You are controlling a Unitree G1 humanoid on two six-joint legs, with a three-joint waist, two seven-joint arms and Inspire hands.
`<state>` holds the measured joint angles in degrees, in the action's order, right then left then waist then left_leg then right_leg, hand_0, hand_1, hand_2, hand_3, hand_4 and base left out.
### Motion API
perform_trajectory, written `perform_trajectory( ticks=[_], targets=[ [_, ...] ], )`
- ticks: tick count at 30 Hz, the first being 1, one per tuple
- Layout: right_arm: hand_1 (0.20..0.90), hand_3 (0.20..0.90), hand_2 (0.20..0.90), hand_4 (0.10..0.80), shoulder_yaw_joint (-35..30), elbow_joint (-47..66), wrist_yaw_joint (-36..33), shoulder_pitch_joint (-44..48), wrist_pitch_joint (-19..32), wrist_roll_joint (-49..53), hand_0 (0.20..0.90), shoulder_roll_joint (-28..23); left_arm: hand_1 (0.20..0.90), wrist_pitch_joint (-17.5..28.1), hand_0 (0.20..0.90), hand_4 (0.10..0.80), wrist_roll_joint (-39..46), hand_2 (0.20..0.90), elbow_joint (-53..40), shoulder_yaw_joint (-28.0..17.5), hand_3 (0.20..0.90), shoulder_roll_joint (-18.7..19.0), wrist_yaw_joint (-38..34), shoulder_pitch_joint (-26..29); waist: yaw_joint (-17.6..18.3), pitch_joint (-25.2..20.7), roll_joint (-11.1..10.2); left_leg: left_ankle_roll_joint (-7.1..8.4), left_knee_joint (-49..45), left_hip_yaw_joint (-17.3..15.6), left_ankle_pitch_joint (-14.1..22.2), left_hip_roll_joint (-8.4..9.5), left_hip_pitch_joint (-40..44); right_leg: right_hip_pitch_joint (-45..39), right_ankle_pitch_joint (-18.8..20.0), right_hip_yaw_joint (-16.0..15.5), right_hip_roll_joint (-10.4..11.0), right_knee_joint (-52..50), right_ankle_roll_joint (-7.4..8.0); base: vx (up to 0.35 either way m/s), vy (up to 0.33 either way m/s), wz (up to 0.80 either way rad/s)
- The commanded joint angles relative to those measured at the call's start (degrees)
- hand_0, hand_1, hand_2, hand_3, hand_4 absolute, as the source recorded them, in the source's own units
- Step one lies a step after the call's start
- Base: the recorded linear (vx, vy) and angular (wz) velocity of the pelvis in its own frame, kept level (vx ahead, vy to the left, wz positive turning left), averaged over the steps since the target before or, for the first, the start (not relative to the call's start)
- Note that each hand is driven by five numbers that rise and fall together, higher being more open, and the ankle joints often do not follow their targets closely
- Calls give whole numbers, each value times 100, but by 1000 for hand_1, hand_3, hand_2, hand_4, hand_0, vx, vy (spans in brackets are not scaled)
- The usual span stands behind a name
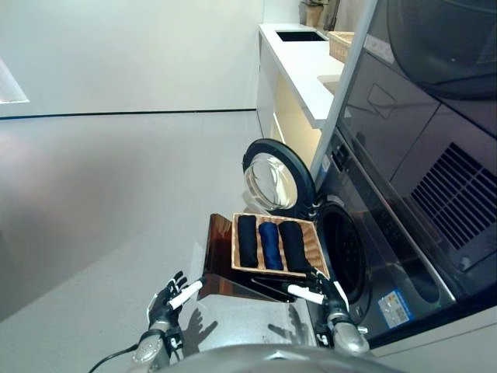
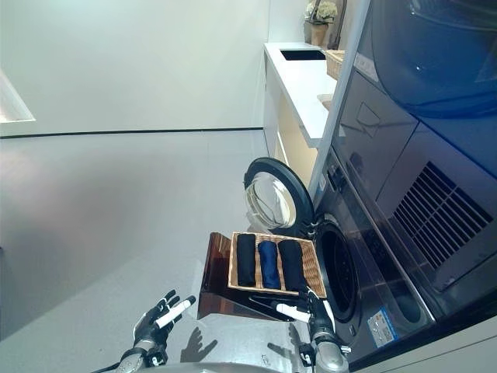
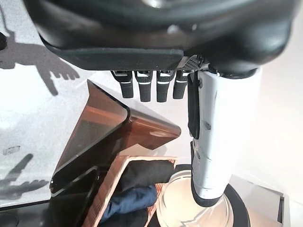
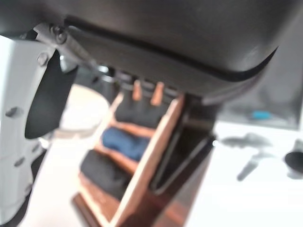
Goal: Pick up the clothes and place them into the washing machine
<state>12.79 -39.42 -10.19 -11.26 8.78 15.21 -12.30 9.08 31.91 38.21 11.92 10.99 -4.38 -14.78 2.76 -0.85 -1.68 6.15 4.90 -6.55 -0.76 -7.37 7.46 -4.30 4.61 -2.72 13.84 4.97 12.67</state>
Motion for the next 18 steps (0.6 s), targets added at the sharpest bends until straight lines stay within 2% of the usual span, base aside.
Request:
perform_trajectory(
  ticks=[1, 10, 13, 14, 15, 17, 18],
  targets=[
    [900, 900, 900, 800, -338, 290, -66, 767, 503, 125, 900, -186, 900, 430, 900, 800, -267, 900, -259, -93, 900, -4, 107, 663, 91, 197, 125, -323, 10, 211, 130, 511, -61, -48, 4, -20, -517, -69, -363, 16, 67, -2],
    [900, 900, 900, 800, -445, 244, -69, 860, 466, 294, 900, -165, 900, 442, 900, 800, -313, 900, -351, -87, 900, 28, 82, 748, 84, 279, 131, -511, 10, 270, 183, 722, 1, 181, -98, 67, -273, -685, -295, 14, 86, -2],
    [900, 900, 900, 800, -467, 262, -85, 902, 450, 239, 900, -174, 900, 428, 900, 800, -347, 900, -423, -137, 900, 78, 56, 770, 57, 353, 87, -630, -195, 333, 326, 849, -6, 367, -66, 108, -141, -1198, -254, 18, 133, -3],
    [900, 900, 900, 800, -489, 258, -105, 945, 457, 256, 900, -183, 900, 411, 900, 800, -359, 900, -525, -157, 900, 121, 46, 815, 74, 452, 56, -738, -582, 377, 503, 985, -122, 617, 310, 194, 27, -1769, -286, -10, 124, -3],
    [900, 900, 900, 800, -489, 257, -105, 948, 457, 257, 900, -182, 900, 408, 900, 800, -359, 900, -528, -158, 900, 123, 45, 816, 69, 441, 51, -742, -612, 371, 517, 992, -152, 647, 303, 207, 33, -1790, -280, -30, 143, -2],
    [900, 900, 900, 800, -489, 300, -101, 952, 459, 250, 900, -203, 900, 402, 900, 800, -397, 900, -642, -145, 900, 184, 74, 806, 120, 586, 66, -888, -837, 426, 628, 1131, -209, 988, 902, 348, 114, -2471, -401, -53, 217, -7],
    [900, 900, 900, 800, -483, 336, -114, 954, 455, 222, 900, -183, 900, 364, 900, 800, -441, 900, -726, -146, 900, 259, 86, 784, 166, 731, 159, -1007, -919, 410, 659, 1161, -206, 1389, 1056, 307, 68, -3142, -514, -69, 314, 2]
  ],
)
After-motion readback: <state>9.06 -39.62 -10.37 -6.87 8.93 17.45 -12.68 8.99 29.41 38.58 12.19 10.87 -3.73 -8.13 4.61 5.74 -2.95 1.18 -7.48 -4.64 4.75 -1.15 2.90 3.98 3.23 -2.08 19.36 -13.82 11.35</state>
